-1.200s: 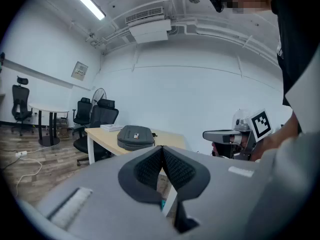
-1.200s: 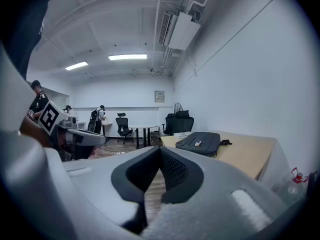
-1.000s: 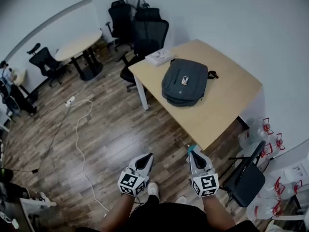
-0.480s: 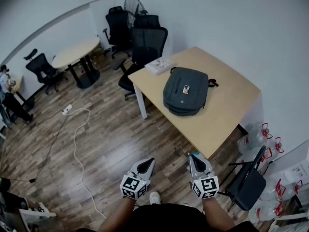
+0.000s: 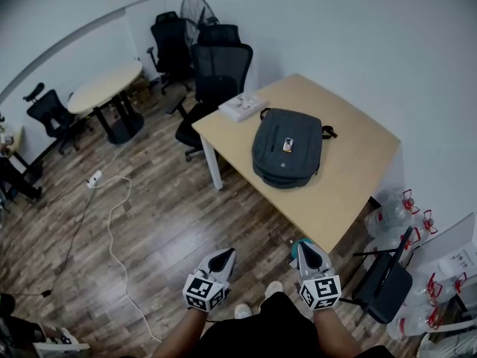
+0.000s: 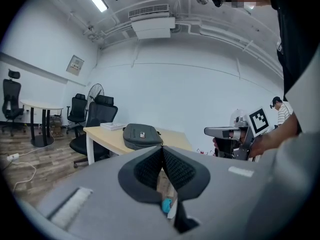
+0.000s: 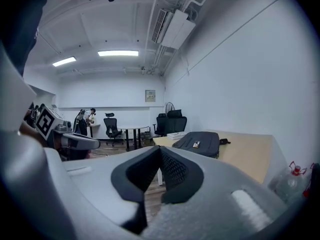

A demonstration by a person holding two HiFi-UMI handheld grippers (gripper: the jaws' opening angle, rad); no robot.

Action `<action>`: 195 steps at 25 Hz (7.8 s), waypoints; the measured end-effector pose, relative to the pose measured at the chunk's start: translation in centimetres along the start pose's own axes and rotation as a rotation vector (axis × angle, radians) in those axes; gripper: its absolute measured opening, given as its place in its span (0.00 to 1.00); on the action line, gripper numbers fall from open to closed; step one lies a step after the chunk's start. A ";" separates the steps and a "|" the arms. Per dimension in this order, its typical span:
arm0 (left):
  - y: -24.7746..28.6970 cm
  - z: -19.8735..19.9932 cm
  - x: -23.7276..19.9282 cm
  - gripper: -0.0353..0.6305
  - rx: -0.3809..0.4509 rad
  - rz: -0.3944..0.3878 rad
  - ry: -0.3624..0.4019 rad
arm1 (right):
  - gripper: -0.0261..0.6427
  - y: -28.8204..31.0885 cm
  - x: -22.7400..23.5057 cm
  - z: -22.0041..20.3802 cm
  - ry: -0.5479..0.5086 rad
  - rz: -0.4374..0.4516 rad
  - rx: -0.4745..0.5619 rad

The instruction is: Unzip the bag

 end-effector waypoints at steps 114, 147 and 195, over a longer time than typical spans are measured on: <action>54.4 0.1 -11.0 0.15 -0.663 -0.865 0.715 | 0.06 29.2 29.7 -7.1 -0.149 -0.133 -0.682; 60.0 0.4 -6.0 0.11 -0.712 -0.620 0.505 | 0.06 26.0 21.4 -5.5 -0.221 -0.106 -0.775; 58.4 1.0 -11.3 0.31 -0.610 -1.107 0.861 | 0.06 25.2 20.4 -6.8 -0.030 -0.385 -0.748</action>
Point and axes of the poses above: the fingertips, and each gripper's own axes: y forward along the fingers, x to its right, z out of its top, the point moved 9 cm from there along -y, backward along the fingers, and after that the axes turned 2 degrees about y, right-handed, at the moved point
